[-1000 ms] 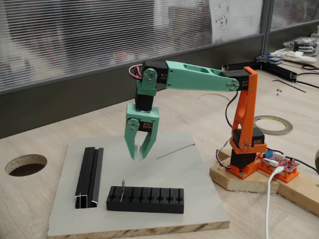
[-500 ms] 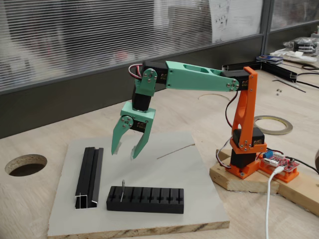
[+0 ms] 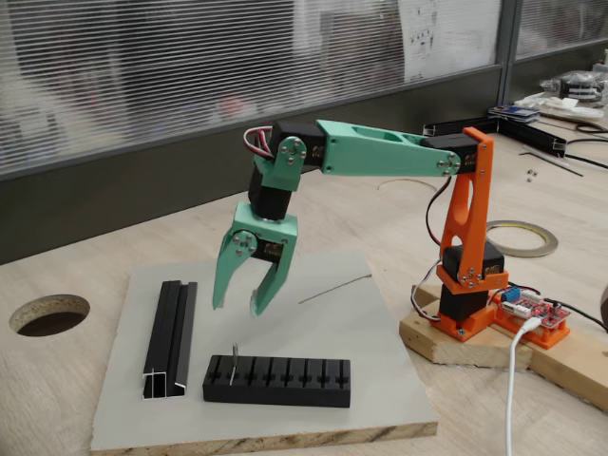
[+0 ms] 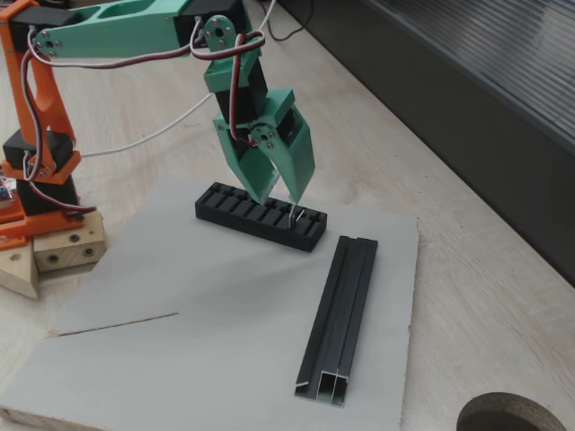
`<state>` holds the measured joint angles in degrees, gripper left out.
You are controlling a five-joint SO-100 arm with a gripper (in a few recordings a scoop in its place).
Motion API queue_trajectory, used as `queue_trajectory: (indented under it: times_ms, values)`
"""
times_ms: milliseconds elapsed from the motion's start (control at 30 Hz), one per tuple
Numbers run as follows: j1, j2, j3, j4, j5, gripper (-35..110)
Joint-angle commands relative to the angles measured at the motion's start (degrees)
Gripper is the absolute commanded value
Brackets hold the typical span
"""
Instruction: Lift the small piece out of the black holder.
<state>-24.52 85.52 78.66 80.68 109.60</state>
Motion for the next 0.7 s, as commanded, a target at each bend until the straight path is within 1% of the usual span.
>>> queue_trajectory:
  times_ms: [0, 167, 333, 667]
  values:
    - [-0.97, 0.7, 0.09, -0.09, 1.41, 33]
    - [-1.05, -1.93, -0.18, -0.18, 1.67, 33]
    - [-1.05, -5.19, -0.7, -0.26, 7.47, 33]
    - [-0.97, -5.45, -0.7, -0.53, 8.17, 33]
